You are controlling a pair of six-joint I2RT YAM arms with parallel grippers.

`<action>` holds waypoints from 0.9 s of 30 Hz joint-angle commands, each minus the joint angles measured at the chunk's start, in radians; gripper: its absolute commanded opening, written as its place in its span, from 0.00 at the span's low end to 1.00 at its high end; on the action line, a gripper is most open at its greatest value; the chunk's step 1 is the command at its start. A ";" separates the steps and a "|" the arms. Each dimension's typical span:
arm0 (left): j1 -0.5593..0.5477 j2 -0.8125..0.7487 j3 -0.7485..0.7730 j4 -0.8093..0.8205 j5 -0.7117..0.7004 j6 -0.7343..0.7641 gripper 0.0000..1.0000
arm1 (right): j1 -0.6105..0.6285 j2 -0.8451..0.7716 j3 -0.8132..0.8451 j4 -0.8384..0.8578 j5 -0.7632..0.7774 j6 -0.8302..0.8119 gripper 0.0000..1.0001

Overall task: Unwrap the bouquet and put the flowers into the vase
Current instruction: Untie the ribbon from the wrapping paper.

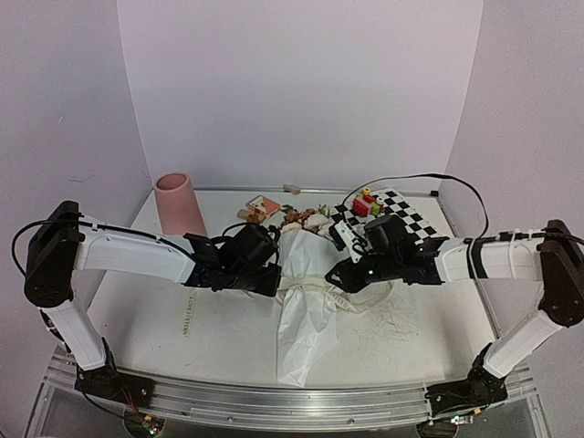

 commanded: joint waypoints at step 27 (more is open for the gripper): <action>-0.001 -0.013 0.043 0.014 -0.033 0.040 0.23 | 0.001 0.148 0.179 -0.097 -0.126 -0.118 0.01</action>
